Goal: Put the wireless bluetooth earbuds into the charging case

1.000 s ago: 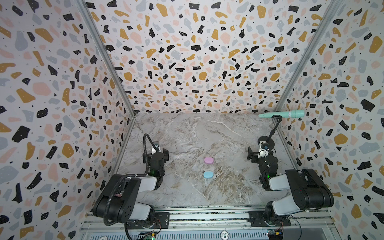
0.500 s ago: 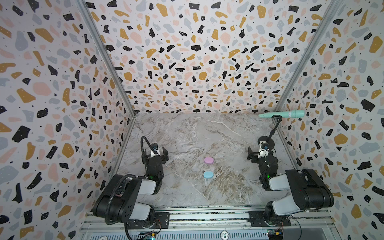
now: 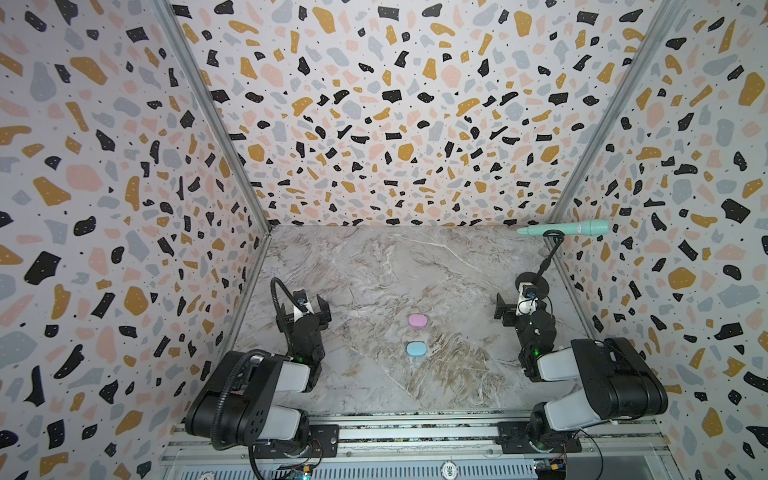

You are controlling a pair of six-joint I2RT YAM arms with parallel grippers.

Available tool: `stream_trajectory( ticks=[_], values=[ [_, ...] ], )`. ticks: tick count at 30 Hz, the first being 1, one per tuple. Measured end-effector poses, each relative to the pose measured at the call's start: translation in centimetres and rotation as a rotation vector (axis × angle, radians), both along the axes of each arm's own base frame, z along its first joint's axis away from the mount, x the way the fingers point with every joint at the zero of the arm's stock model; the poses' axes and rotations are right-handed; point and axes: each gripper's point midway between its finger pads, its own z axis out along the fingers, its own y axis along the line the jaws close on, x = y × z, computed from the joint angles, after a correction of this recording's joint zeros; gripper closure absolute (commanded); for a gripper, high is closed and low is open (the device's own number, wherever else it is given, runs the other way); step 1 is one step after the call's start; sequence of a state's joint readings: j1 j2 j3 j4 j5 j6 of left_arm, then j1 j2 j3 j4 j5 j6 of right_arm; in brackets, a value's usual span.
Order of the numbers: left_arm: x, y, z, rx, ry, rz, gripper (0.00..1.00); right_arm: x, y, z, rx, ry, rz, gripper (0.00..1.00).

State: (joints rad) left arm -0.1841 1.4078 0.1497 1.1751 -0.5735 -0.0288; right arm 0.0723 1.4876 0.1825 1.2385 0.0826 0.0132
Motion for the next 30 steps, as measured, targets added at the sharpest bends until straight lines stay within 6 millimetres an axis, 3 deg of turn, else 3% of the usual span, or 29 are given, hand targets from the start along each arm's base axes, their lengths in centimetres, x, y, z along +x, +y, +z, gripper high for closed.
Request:
stream_trajectory(
  ticks=[30],
  values=[
    [-0.1, 1.4, 0.0, -0.039, -0.017, 0.037, 0.00, 0.0, 0.0, 0.0, 0.000, 0.000, 0.000, 0.01]
  ],
)
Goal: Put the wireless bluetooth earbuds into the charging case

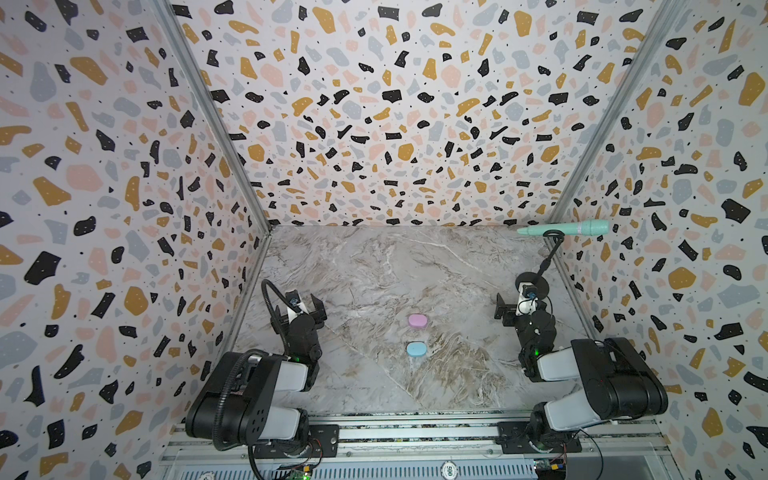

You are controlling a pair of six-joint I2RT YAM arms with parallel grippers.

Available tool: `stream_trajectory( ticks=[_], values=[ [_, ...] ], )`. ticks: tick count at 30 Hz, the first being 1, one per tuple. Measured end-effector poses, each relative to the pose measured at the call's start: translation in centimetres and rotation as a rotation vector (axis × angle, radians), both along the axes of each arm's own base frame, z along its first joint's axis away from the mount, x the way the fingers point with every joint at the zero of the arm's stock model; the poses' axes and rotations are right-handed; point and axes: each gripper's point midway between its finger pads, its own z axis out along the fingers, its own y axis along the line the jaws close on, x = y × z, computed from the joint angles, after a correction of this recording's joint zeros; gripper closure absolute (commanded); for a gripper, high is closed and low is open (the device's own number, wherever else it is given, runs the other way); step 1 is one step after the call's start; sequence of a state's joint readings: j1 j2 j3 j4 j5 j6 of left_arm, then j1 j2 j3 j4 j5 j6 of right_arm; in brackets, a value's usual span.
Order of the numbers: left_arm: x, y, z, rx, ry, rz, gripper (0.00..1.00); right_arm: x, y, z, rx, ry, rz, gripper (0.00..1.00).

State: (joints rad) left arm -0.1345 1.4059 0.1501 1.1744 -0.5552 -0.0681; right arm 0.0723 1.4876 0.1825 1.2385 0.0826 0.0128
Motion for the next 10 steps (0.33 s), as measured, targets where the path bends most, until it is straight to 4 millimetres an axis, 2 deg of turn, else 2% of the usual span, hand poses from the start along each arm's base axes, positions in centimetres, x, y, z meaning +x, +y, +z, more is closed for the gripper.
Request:
stream_trajectory(
  ticks=[10],
  values=[
    [0.05, -0.14, 0.12, -0.002, -0.004, -0.009, 0.00, 0.13, 0.01, 0.00, 0.000, 0.002, 0.000, 0.01]
  ],
)
